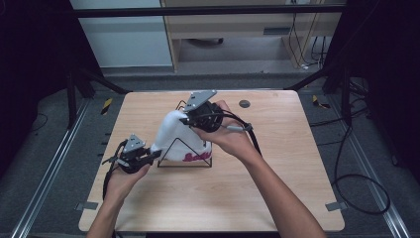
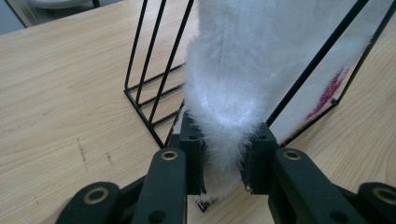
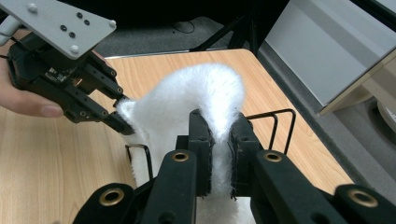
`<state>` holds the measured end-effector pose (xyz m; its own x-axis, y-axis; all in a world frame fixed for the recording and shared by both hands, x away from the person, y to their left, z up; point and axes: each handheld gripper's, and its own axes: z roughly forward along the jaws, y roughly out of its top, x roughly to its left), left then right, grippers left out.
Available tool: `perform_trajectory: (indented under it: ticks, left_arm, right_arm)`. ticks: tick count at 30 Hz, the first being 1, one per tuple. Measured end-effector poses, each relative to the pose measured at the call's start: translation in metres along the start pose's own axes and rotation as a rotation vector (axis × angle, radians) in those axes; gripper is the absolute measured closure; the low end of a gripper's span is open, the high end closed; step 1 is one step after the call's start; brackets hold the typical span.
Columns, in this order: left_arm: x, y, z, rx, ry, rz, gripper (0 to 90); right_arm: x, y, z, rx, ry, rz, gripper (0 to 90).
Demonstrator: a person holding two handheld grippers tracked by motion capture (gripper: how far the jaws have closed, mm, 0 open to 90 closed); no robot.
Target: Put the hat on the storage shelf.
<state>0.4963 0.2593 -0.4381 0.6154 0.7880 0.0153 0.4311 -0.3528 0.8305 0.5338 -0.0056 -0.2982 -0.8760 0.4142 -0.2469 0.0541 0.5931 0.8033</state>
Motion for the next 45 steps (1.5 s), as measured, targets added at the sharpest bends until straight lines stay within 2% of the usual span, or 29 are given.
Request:
perform_trajectory:
  ticks: [12,19,21,24,28,31,33,35,37,38,41,45]
  left_arm:
    - [0.006,-0.010,0.003,0.015,-0.007,-0.009,72.5]
    - [0.009,-0.017,-0.001,0.011,-0.014,-0.036,66.1]
    - [0.010,-0.019,-0.007,-0.012,-0.018,-0.050,60.8]
    - [0.014,-0.021,-0.023,-0.061,-0.012,-0.082,58.3]
    - [0.023,-0.022,-0.038,-0.086,0.014,-0.104,56.9]
    - [0.029,-0.022,-0.043,-0.091,0.032,-0.115,55.7]
    - [0.032,-0.022,-0.046,-0.091,0.047,-0.116,54.8]
    - [0.034,-0.021,-0.048,-0.085,0.072,-0.113,50.9]
    - [0.034,-0.021,-0.049,-0.078,0.094,-0.105,45.4]
    - [0.035,-0.021,-0.049,-0.071,0.108,-0.102,39.6]
    - [0.036,-0.021,-0.050,-0.054,0.122,-0.093,34.6]
    - [0.036,-0.021,-0.049,-0.024,0.137,-0.096,21.8]
  right_arm:
    - [0.006,-0.004,0.009,0.021,0.013,-0.001,82.5]
    - [0.010,-0.004,0.014,0.032,0.019,0.003,82.6]
    - [0.011,-0.003,0.016,0.038,0.020,0.002,82.5]
    - [0.013,-0.003,0.020,0.051,0.023,0.002,82.5]
    - [0.014,-0.001,0.023,0.053,0.025,0.002,82.5]
    - [0.014,0.000,0.024,0.057,0.025,0.000,82.1]
    - [0.015,0.000,0.025,0.066,0.030,0.000,78.9]
    - [0.015,-0.002,0.024,0.075,0.027,0.013,67.2]
    - [0.013,-0.003,0.020,0.058,0.026,0.038,58.6]
    - [0.011,-0.005,0.013,0.043,0.018,0.058,52.0]
    - [0.009,-0.006,0.005,0.031,0.012,0.073,48.8]
    - [0.006,-0.011,-0.009,0.023,-0.016,0.087,40.6]
